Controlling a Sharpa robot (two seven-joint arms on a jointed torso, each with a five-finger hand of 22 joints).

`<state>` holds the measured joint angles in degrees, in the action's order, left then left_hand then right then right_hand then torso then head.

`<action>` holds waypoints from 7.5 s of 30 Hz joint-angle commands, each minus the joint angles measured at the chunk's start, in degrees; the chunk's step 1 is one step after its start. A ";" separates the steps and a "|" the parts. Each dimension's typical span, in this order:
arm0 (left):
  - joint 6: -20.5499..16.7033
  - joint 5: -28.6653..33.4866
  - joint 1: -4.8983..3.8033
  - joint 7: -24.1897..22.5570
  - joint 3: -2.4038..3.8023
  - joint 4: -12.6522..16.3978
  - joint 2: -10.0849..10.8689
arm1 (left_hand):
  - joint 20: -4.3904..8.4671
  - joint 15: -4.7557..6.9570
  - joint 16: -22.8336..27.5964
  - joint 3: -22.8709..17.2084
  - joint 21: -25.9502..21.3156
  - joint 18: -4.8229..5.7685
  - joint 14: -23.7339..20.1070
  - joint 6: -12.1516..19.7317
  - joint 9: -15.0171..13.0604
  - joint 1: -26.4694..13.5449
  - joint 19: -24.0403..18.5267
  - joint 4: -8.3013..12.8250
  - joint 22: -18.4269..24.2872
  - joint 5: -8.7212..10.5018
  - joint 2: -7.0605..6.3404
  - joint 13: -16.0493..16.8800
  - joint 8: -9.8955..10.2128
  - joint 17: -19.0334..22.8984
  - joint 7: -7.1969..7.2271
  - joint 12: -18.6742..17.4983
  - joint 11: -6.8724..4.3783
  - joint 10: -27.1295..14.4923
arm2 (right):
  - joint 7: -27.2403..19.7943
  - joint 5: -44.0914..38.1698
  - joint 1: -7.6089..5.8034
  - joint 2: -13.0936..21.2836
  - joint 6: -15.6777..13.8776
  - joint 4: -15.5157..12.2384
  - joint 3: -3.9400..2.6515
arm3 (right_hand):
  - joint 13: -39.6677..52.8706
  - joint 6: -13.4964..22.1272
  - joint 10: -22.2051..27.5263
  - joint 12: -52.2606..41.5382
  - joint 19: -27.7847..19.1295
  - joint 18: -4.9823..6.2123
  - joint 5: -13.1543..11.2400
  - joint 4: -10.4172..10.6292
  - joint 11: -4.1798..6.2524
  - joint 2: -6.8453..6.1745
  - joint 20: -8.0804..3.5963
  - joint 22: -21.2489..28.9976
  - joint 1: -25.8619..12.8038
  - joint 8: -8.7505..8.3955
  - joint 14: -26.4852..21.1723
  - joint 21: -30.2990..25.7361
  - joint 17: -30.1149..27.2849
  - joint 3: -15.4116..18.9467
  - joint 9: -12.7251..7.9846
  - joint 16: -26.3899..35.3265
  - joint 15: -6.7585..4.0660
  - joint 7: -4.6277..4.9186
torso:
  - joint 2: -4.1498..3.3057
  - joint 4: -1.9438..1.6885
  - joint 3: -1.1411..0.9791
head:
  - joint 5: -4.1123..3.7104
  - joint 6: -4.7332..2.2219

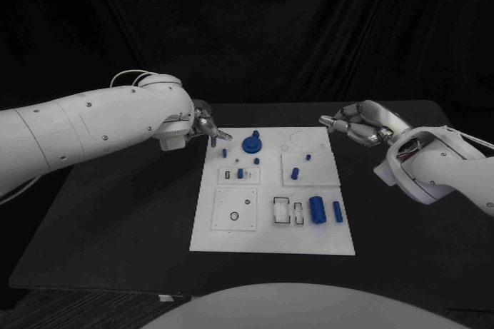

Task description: Assemble the parts on the task board

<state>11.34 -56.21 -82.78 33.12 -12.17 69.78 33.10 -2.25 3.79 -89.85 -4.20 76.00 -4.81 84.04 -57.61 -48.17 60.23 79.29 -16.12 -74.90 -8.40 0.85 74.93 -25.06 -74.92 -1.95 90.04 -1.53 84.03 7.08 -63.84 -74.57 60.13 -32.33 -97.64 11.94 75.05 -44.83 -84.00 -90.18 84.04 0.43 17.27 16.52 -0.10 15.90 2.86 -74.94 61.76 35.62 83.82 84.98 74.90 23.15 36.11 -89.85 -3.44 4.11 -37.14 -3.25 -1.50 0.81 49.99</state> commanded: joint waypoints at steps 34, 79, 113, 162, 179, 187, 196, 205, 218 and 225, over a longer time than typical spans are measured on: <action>5.64 -0.35 2.92 -4.58 0.04 -12.04 -7.02 | -0.53 -0.22 -0.15 0.95 -1.09 0.53 5.96 1.29 1.73 1.66 -0.52 0.12 -4.24 0.90 0.51 15.07 2.83 -15.08 -0.78 -0.04 0.52 5.97 | 0.54 -0.14 0.16 -0.20 0.12 -0.31 -0.04 | 14.95 0.07 -6.00 0.18 2.75 1.07 0.46 0.07 0.43 -0.02 -0.22 -13.00 0.40 0.24 6.13 -0.10 14.90 0.10 -0.12 -0.02 -0.38 -0.37 | -0.05 -0.03 0.03 | -0.10 0.01; 7.96 -0.35 4.66 -5.33 0.05 -15.58 -8.91 | -0.97 -0.63 -0.15 0.85 -3.25 0.05 5.96 1.57 2.24 3.79 -2.20 1.14 -3.38 -0.80 1.14 15.07 3.96 -15.08 -1.11 -0.04 0.89 5.97 | 0.40 -0.14 0.68 -0.10 0.23 -0.47 -0.04 | 14.95 0.06 -6.00 0.18 2.74 1.08 0.58 0.06 0.46 0.07 -0.23 -12.99 0.55 0.25 6.12 -0.14 14.87 0.07 -0.15 0.00 -0.40 -0.39 | 0.01 -0.01 0.01 | -0.37 0.01; 7.87 -0.35 4.86 -6.90 0.05 -16.13 -9.43 | -0.96 -0.51 -0.15 -2.07 -4.13 -0.04 5.96 1.33 2.54 7.44 -2.32 4.12 -4.14 -12.93 1.34 15.07 5.16 -15.08 -0.75 -0.04 0.64 5.97 | 0.60 -0.14 0.73 -0.14 0.58 -0.35 -0.04 | 14.95 0.00 -6.00 0.18 2.67 1.12 0.67 0.08 0.48 0.20 -0.26 -12.94 0.70 0.27 6.09 -0.28 14.75 0.04 -0.20 0.08 -0.42 -0.41 | -0.01 -0.02 0.00 | -0.30 0.01; 0.26 -0.34 4.89 -10.24 0.05 -11.80 -5.22 | -0.41 0.03 -0.15 -20.67 -4.42 0.15 5.96 0.90 0.30 8.91 -1.09 13.80 -5.88 -19.85 -3.45 15.07 3.91 -15.08 -0.59 -0.04 0.20 5.97 | 0.54 -0.14 0.89 -0.14 0.52 -0.26 -0.04 | 14.95 -0.01 -6.00 0.18 2.47 1.21 0.76 0.07 0.50 0.28 -0.27 -12.81 0.87 0.26 6.02 -0.63 14.45 0.01 -0.25 0.28 -0.44 -0.43 | 0.01 0.00 0.01 | 0.01 0.01; -3.10 9.67 4.43 -7.11 0.04 1.03 4.42 | -0.37 0.05 -0.15 -22.03 -5.37 -0.02 5.96 0.80 0.16 7.13 -1.48 13.52 -5.69 -18.46 -4.17 15.07 3.84 -15.08 -0.50 -0.04 0.17 5.97 | 0.80 -0.14 1.10 0.03 0.71 -0.08 -0.04 | 14.95 -0.01 -6.00 0.18 2.46 1.22 0.80 0.08 0.50 0.33 -0.28 -12.80 0.95 0.27 6.02 -0.67 14.44 -0.02 -0.28 0.28 -0.44 -0.43 | 0.09 -0.03 0.01 | 0.21 0.01; -2.71 10.88 4.40 -5.41 0.03 5.81 6.51 | -0.40 0.02 -0.15 -22.14 -5.53 -0.03 5.96 0.76 0.15 6.54 -1.55 13.07 -5.72 -17.57 -4.11 15.07 3.84 -15.08 -0.49 -0.04 0.18 5.97 | 0.82 -0.14 1.25 -0.18 0.82 0.08 -0.04 | 14.95 -0.01 -6.00 0.18 2.46 1.22 0.80 0.08 0.50 0.33 -0.28 -12.80 0.95 0.27 6.02 -0.67 14.44 -0.02 -0.28 0.28 -0.44 -0.43 | 0.08 -0.02 -0.02 | 0.57 0.01; -1.96 11.09 4.43 -4.54 0.02 6.42 6.45 | -0.40 0.01 -0.15 -22.15 -5.69 -0.07 5.96 0.74 0.15 6.42 -1.64 12.97 -5.66 -17.50 -4.08 15.07 3.84 -15.08 -0.49 -0.04 0.18 5.97 | 0.79 -0.14 1.45 -0.09 0.87 0.10 -0.04 | 14.95 -0.01 -6.00 0.18 2.46 1.22 0.80 0.08 0.50 0.33 -0.28 -12.80 0.95 0.27 6.02 -0.67 14.44 -0.02 -0.28 0.28 -0.44 -0.43 | 0.07 0.01 -0.02 | 0.42 0.01; -1.52 11.12 4.49 -4.30 0.01 5.53 5.46 | -0.41 0.01 -0.15 -22.30 -5.91 -0.11 5.96 0.76 0.16 6.32 -1.78 12.85 -5.59 -17.58 -3.90 15.07 3.86 -15.08 -0.47 -0.04 0.17 5.97 | 0.66 -0.13 1.76 -0.11 0.80 0.10 -0.04 | 14.95 -0.03 -6.00 0.18 2.47 1.22 0.82 0.08 0.51 0.36 -0.29 -12.80 1.02 0.27 6.03 -0.67 14.47 -0.03 -0.30 0.26 -0.45 -0.44 | -0.03 0.04 0.00 | 0.49 0.01; -0.59 11.12 5.01 -4.04 0.00 5.02 4.18 | -0.42 0.00 -0.15 -22.46 -6.26 -0.19 5.96 0.90 0.18 6.26 -2.00 12.77 -5.47 -17.68 -3.76 15.07 3.94 -15.08 -0.51 -0.04 0.19 5.97 | 0.39 -0.14 1.82 0.15 0.00 -0.14 -0.04 | 14.95 -0.02 -6.00 0.18 2.47 1.22 0.86 0.06 0.51 0.35 -0.29 -12.80 1.09 0.27 6.02 -0.68 14.45 -0.04 -0.32 0.27 -0.45 -0.44 | -0.01 0.01 0.00 | 0.20 0.01; -1.03 11.11 5.13 -4.16 -0.01 5.32 4.35 | -0.42 -0.01 -0.15 -22.52 -6.36 -0.21 5.96 0.94 0.18 6.26 -2.06 12.77 -5.43 -17.74 -3.72 15.07 3.96 -15.08 -0.52 -0.04 0.19 5.97 | 0.27 -0.14 1.82 0.01 -0.13 0.00 -0.04 | 14.95 -0.02 -6.00 0.18 2.48 1.21 0.87 0.06 0.51 0.34 -0.29 -12.81 1.10 0.27 6.03 -0.66 14.48 -0.04 -0.32 0.26 -0.45 -0.44 | -0.03 -0.01 0.01 | 0.33 0.01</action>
<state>9.83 -45.62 -77.75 29.31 -12.22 74.91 37.47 -2.67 3.36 -89.85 -26.44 70.01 -4.82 84.05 -56.83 -47.95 66.64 77.61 -3.38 -74.93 -25.94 -3.08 74.93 -21.07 -74.91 -2.72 90.04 -1.12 84.01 7.09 -63.83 -72.88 60.13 -31.82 -97.60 11.94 75.05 -44.83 -84.00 -90.37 84.04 1.37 17.93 16.52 -0.10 16.35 2.86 -74.92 62.21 35.62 84.07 84.52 74.91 23.15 35.84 -89.85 -3.50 4.11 -37.16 -3.24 -1.49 1.08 49.99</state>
